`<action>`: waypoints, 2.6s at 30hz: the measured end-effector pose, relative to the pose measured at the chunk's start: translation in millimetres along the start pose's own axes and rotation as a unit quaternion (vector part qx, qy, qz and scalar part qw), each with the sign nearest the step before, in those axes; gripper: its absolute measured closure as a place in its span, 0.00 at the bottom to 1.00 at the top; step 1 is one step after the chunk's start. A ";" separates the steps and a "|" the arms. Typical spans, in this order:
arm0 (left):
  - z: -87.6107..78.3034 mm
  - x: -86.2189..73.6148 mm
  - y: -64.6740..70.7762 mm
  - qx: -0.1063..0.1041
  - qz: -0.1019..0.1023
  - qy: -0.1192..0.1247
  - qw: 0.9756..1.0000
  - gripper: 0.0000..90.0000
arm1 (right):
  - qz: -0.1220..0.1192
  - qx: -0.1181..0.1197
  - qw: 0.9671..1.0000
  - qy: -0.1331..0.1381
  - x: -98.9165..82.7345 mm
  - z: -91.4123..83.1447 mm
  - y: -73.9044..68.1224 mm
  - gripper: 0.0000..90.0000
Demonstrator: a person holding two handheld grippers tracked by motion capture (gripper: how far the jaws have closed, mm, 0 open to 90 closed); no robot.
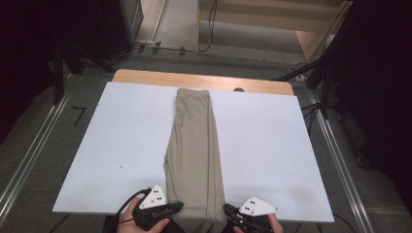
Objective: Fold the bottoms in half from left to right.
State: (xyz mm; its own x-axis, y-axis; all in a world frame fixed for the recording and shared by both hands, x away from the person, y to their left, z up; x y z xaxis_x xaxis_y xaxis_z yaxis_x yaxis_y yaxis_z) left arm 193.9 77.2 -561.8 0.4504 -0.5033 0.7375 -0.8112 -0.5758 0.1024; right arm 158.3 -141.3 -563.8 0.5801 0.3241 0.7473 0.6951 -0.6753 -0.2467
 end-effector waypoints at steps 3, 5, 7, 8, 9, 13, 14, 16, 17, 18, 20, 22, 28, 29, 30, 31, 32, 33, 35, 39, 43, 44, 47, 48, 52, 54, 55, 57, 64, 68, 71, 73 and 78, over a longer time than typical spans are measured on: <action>0.2 0.1 -0.1 -0.002 0.000 0.000 1.000 1.00 | -0.013 -0.004 1.000 0.015 9.2 5.8 -15.0 0.73; 0.2 0.2 0.0 -0.002 0.000 0.000 1.000 1.00 | -0.017 -0.012 1.000 0.020 14.7 15.7 -25.3 0.59; 0.2 0.2 -0.2 -0.001 0.002 0.000 1.000 1.00 | -0.028 -0.031 0.999 0.015 18.5 27.0 -32.8 0.53; 0.1 0.1 -0.1 0.000 0.003 0.000 1.000 1.00 | -0.036 -0.044 0.998 0.009 19.1 32.4 -34.2 0.53; 0.2 0.1 0.1 0.000 0.003 0.001 1.000 1.00 | -0.041 -0.058 0.997 0.001 18.7 37.2 -34.1 0.54; 0.0 0.0 0.2 0.000 0.004 0.000 1.000 1.00 | -0.035 -0.062 0.997 -0.009 13.5 34.9 -27.1 0.67; 0.1 0.0 0.2 -0.001 0.002 0.000 1.000 1.00 | -0.032 -0.057 0.998 -0.011 11.4 31.4 -24.7 0.71; 0.2 0.2 -0.1 -0.003 0.002 -0.001 1.000 1.00 | -0.021 -0.037 0.999 -0.009 6.8 24.9 -21.1 0.78; 0.3 0.3 -0.4 -0.005 0.003 -0.002 1.000 1.00 | -0.015 -0.028 0.999 -0.009 5.4 22.3 -19.9 0.83; 0.3 0.4 -0.4 -0.005 0.003 -0.002 1.000 1.00 | -0.011 -0.016 1.000 -0.010 4.6 20.4 -20.2 0.87; 0.2 0.6 -0.4 -0.004 0.005 -0.004 1.000 1.00 | -0.015 -0.011 1.000 -0.015 3.9 17.6 -20.6 0.91; 0.2 0.8 -0.1 -0.002 0.005 -0.004 1.000 1.00 | -0.023 -0.013 0.999 -0.022 2.7 14.5 -19.4 0.95; 0.3 0.8 -0.7 -0.006 0.005 -0.005 1.000 1.00 | -0.007 0.010 1.000 -0.028 -2.0 3.8 -6.2 0.97; 0.2 0.8 -0.7 -0.007 0.005 -0.005 1.000 1.00 | -0.007 0.016 1.000 -0.021 -0.7 2.1 -6.6 0.97; 0.2 0.7 -0.7 -0.007 0.005 -0.005 1.000 1.00 | -0.007 0.020 1.000 -0.015 1.0 -0.3 -7.1 0.97; 0.2 0.7 -0.7 -0.008 0.005 -0.004 1.000 1.00 | -0.007 0.019 1.000 -0.009 3.0 -2.7 -7.2 0.97; 0.2 0.7 -0.8 -0.008 0.005 -0.004 1.000 1.00 | -0.011 0.017 1.000 -0.003 5.1 -5.3 -7.1 0.97; 0.2 0.7 -0.9 -0.009 0.006 -0.004 1.000 1.00 | -0.012 0.017 1.000 0.003 6.9 -7.6 -6.8 0.97; 0.3 0.6 -1.4 -0.013 0.004 -0.003 1.000 1.00 | -0.009 0.015 1.000 0.005 7.0 -10.7 -3.7 0.97; -1.1 2.0 0.2 -0.033 -0.002 0.006 0.999 0.88 | 0.004 0.004 1.000 -0.013 -0.5 -8.4 6.2 0.97; -14.1 7.4 -6.7 -0.020 -0.002 0.031 0.999 0.66 | -0.007 -0.006 1.000 -0.014 0.9 -12.0 6.5 0.97; -18.7 8.7 -11.7 -0.016 -0.008 0.040 0.999 0.66 | -0.007 -0.004 1.000 -0.007 2.7 -15.1 6.9 0.97; -26.5 7.5 -23.7 -0.006 -0.022 0.050 0.999 0.69 | 0.005 -0.006 1.000 0.011 5.1 -25.2 13.9 0.97; -26.6 6.4 -25.1 -0.006 -0.025 0.048 0.998 0.70 | 0.012 -0.009 1.000 0.014 4.9 -28.0 18.0 0.97; -21.3 4.1 -18.7 -0.008 -0.018 0.031 0.999 0.71 | 0.033 -0.034 0.999 0.021 1.3 -34.8 36.3 0.97; -16.6 3.1 -10.9 -0.009 -0.010 0.022 1.000 0.69 | 0.036 -0.046 0.998 0.019 -1.4 -33.6 42.7 0.96; -13.8 1.9 -6.8 -0.008 -0.005 0.014 1.000 0.68 | 0.041 -0.044 0.998 0.017 -3.1 -31.7 43.9 0.95; -7.3 -1.6 0.7 -0.009 -0.001 0.002 1.000 0.65 | 0.043 -0.046 0.998 0.013 -5.6 -28.8 45.5 0.91; -4.4 -6.4 16.4 0.095 0.046 0.019 0.994 0.66 | 0.047 -0.033 0.998 0.026 -5.4 -26.8 46.0 0.83; -3.7 -7.0 20.1 0.116 0.071 0.019 0.991 0.79 | 0.043 -0.030 0.998 0.023 -4.9 -22.8 43.2 0.82; -4.6 -6.4 17.9 0.114 0.079 0.013 0.990 0.98 | 0.035 -0.029 0.999 0.024 -3.9 -22.8 41.6 0.82; -5.6 -4.2 13.4 0.086 0.069 0.003 0.994 1.00 | 0.037 -0.027 0.999 0.027 -3.6 -22.6 41.1 0.82; -18.8 0.8 1.1 0.025 0.026 0.025 0.999 1.00 | 0.036 -0.023 0.999 0.033 -2.2 -24.9 42.1 0.82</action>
State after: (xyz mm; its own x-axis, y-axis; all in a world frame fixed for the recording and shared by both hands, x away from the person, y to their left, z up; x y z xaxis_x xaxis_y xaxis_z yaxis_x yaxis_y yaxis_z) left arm 186.4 88.3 -548.6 0.3878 -0.5005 0.7740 -0.8129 -0.5816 0.0312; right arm 175.7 -186.9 -560.5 0.5976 0.2292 0.7683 0.6312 -0.7254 -0.2745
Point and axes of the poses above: each handheld gripper's, and its own axes: z roughly forward along the jaws, x roughly out of its top, y roughly to its right, the point moved 7 cm from there along z, roughly forward along the jaws, and after that the axes turned 9 degrees about x, right-handed, at the moved point
